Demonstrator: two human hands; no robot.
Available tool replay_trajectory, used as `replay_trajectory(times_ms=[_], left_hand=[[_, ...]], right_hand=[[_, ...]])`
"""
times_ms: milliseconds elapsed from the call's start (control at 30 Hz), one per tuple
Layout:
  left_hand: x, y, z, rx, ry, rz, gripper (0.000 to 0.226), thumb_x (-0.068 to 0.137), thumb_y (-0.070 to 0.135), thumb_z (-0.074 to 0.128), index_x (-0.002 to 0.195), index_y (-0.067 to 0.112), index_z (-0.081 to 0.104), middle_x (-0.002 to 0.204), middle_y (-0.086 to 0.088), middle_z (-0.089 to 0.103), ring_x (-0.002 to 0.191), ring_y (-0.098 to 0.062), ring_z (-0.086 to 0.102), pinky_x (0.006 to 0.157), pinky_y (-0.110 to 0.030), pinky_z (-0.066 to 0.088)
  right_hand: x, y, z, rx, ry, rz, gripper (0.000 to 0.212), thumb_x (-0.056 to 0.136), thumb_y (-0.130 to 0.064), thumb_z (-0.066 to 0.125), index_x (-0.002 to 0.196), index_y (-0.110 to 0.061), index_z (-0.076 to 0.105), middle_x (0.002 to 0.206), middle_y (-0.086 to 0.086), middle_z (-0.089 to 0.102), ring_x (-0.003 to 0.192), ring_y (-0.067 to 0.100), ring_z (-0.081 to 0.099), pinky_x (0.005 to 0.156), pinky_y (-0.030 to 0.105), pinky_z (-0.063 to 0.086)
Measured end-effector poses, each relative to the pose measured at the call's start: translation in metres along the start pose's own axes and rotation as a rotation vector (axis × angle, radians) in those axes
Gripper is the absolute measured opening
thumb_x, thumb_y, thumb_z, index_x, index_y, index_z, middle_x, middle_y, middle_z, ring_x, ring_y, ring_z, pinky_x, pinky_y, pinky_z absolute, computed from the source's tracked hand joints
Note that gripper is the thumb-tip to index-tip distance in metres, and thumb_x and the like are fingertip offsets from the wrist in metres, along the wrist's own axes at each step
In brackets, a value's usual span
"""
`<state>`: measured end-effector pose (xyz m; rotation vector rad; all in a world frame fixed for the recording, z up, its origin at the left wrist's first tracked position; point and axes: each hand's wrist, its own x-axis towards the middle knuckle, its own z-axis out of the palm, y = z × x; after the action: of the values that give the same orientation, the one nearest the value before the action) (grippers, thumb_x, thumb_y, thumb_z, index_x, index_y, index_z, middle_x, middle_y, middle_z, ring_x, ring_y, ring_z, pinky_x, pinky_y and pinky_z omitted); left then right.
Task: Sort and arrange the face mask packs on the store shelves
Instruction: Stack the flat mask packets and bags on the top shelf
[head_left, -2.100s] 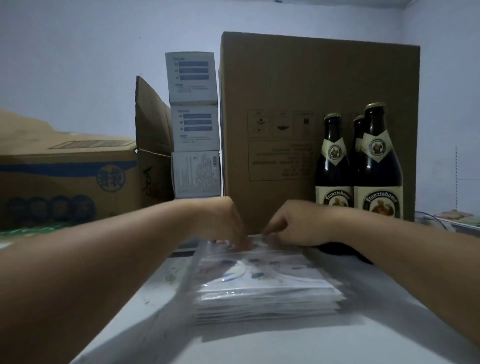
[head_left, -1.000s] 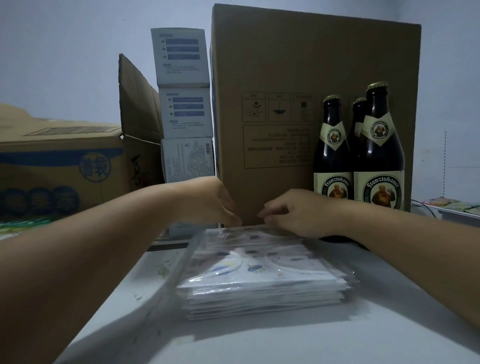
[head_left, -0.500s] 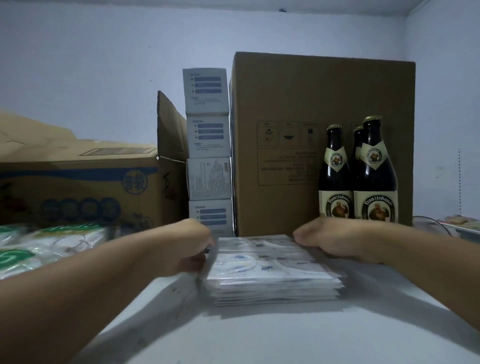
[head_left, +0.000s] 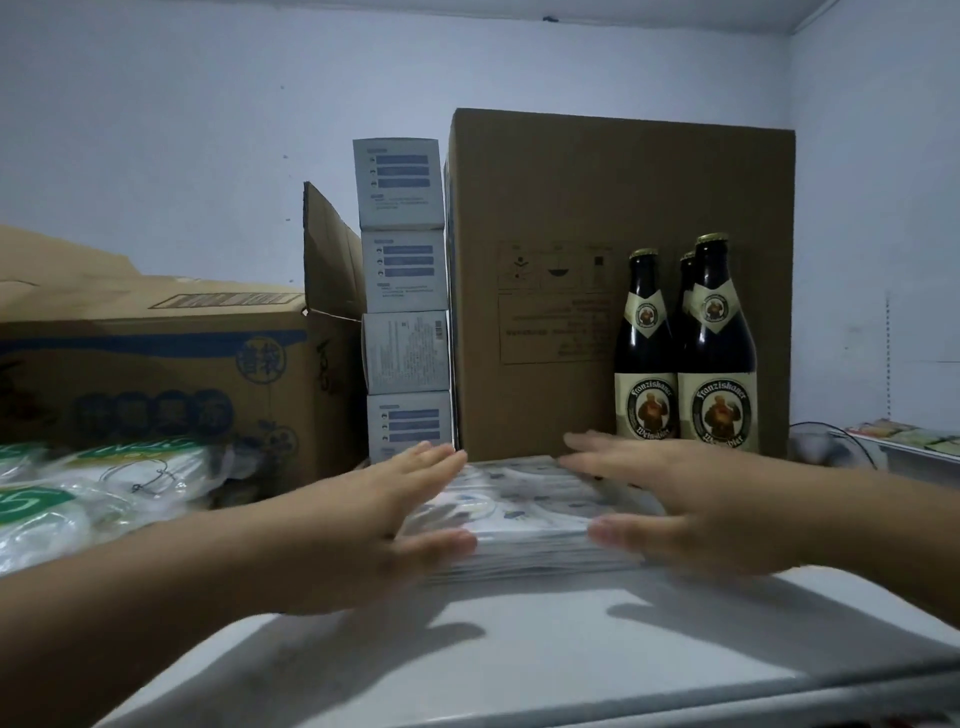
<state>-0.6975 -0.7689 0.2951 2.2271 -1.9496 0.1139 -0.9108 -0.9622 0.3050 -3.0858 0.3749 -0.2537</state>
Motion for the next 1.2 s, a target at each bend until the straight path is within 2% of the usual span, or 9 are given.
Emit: replay_trajectory(times_ms=[100, 233, 467, 567, 667, 800, 867, 967, 1200], left_hand=[[-0.001, 0.008, 0.006, 0.256, -0.042, 0.003, 0.095, 0.073, 0.082, 0.026, 0.149, 0.040, -0.013, 0.136, 0.036, -0.029, 0.121, 0.021, -0.032, 0.103, -0.008, -0.013], [0.003, 0.008, 0.010, 0.310, -0.039, -0.001, 0.083, 0.087, 0.071, 0.029, 0.152, 0.035, -0.008, 0.156, 0.022, -0.011, 0.127, 0.013, -0.012, 0.107, -0.013, -0.004], [0.004, 0.005, 0.008, 0.332, -0.062, -0.017, 0.076, 0.090, 0.068, 0.029, 0.152, 0.038, -0.002, 0.160, 0.017, -0.001, 0.145, 0.000, -0.001, 0.106, -0.014, -0.001], [0.002, 0.007, 0.006, 0.323, -0.042, -0.046, 0.080, 0.088, 0.070, 0.031, 0.152, 0.038, -0.004, 0.161, 0.015, 0.001, 0.147, -0.004, 0.003, 0.107, -0.015, 0.004], [0.000, 0.012, 0.004, 0.381, -0.035, -0.080, 0.088, 0.078, 0.077, 0.020, 0.152, 0.036, -0.007, 0.161, 0.013, -0.001, 0.148, -0.007, -0.001, 0.115, -0.023, 0.009], [-0.005, 0.021, 0.004, 0.443, 0.074, -0.039, 0.090, 0.074, 0.078, 0.010, 0.152, 0.036, -0.002, 0.161, 0.013, 0.004, 0.148, -0.009, 0.005, 0.116, -0.028, 0.018], [-0.006, 0.027, 0.004, 0.505, 0.167, 0.089, 0.084, 0.076, 0.076, 0.008, 0.151, 0.039, 0.010, 0.158, 0.015, 0.020, 0.144, -0.010, 0.023, 0.110, -0.028, 0.032], [-0.002, 0.034, 0.005, 0.565, 0.165, 0.203, 0.065, 0.090, 0.066, 0.023, 0.148, 0.039, 0.023, 0.148, 0.016, 0.040, 0.130, -0.012, 0.042, 0.099, -0.029, 0.046], [0.003, 0.032, 0.008, 0.582, 0.125, 0.200, 0.054, 0.099, 0.054, 0.029, 0.150, 0.039, 0.020, 0.150, 0.016, 0.038, 0.134, -0.012, 0.041, 0.102, -0.028, 0.042]], right_hand=[[-0.010, -0.006, 0.008, -0.163, -0.059, -0.035, 0.083, 0.077, -0.082, 0.030, 0.145, -0.050, -0.005, 0.152, -0.033, -0.008, 0.139, -0.010, -0.003, 0.112, 0.019, 0.005], [-0.009, -0.007, 0.010, -0.187, -0.071, -0.009, 0.068, 0.092, -0.064, 0.034, 0.150, -0.042, 0.004, 0.158, -0.022, 0.003, 0.144, -0.002, 0.006, 0.114, 0.017, 0.008], [-0.009, -0.005, 0.015, -0.158, -0.069, 0.027, 0.061, 0.096, -0.058, 0.030, 0.150, -0.041, 0.006, 0.159, -0.016, 0.004, 0.144, 0.000, 0.005, 0.106, 0.012, 0.003], [-0.009, -0.007, 0.013, -0.143, -0.078, 0.046, 0.063, 0.096, -0.057, 0.032, 0.151, -0.039, 0.008, 0.160, -0.013, 0.005, 0.145, 0.004, 0.008, 0.105, 0.013, 0.004], [-0.009, -0.010, 0.011, -0.151, -0.070, 0.044, 0.065, 0.096, -0.059, 0.033, 0.152, -0.035, 0.009, 0.160, -0.011, 0.007, 0.146, 0.007, 0.012, 0.105, 0.014, 0.007], [-0.010, -0.012, 0.009, -0.202, -0.062, 0.033, 0.067, 0.096, -0.059, 0.031, 0.152, -0.033, 0.007, 0.161, -0.009, 0.004, 0.147, 0.010, 0.008, 0.116, 0.024, 0.009], [-0.011, -0.017, 0.009, -0.229, -0.036, -0.001, 0.065, 0.096, -0.057, 0.032, 0.152, -0.033, 0.007, 0.161, -0.009, 0.005, 0.147, 0.011, 0.010, 0.116, 0.027, 0.012], [-0.011, -0.025, 0.010, -0.246, -0.033, -0.054, 0.061, 0.098, -0.053, 0.033, 0.151, -0.034, 0.010, 0.160, -0.009, 0.011, 0.146, 0.014, 0.014, 0.117, 0.029, 0.015], [-0.010, -0.027, 0.006, -0.268, -0.099, -0.037, 0.056, 0.100, -0.046, 0.034, 0.151, -0.037, 0.011, 0.155, -0.003, 0.031, 0.137, 0.023, 0.036, 0.112, 0.040, 0.033]])
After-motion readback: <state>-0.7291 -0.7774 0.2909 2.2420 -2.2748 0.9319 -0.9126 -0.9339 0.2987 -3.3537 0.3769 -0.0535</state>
